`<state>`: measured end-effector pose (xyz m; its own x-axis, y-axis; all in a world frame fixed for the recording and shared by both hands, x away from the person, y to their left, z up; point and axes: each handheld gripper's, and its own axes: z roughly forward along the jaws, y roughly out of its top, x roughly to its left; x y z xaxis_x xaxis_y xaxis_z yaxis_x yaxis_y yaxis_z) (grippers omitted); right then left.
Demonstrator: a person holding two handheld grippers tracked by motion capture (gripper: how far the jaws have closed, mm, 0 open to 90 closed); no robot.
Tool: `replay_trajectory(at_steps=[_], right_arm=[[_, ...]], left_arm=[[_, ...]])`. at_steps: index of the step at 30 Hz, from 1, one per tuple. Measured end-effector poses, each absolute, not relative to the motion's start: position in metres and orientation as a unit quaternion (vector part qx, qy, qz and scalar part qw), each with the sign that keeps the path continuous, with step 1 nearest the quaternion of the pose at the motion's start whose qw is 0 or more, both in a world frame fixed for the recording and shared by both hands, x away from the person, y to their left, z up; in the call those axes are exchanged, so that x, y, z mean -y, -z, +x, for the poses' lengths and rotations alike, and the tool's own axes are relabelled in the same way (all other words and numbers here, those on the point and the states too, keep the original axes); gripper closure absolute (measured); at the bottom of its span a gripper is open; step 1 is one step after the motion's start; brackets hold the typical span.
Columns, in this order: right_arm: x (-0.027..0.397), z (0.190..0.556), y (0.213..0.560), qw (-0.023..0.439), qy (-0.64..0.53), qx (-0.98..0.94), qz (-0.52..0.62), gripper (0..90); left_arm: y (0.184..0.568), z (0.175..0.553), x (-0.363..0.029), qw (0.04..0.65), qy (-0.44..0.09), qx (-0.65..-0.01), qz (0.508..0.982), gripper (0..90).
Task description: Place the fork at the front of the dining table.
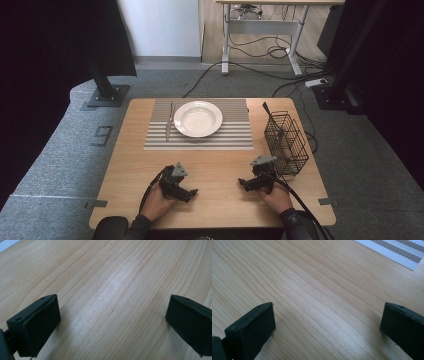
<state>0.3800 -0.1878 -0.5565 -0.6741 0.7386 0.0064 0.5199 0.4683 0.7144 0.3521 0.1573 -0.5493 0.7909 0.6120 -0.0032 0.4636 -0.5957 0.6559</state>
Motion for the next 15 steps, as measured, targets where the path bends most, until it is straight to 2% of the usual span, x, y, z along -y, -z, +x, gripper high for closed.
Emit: replay_trajectory(at_steps=[15], right_arm=[[0.1875, 0.3776, 0.5565, 0.157, -0.354, -0.840, 0.380, 0.0]], left_arm=[[0.5491, 0.3531, -0.1555, 0.334, -0.115, -0.308, 0.883, 0.6]])
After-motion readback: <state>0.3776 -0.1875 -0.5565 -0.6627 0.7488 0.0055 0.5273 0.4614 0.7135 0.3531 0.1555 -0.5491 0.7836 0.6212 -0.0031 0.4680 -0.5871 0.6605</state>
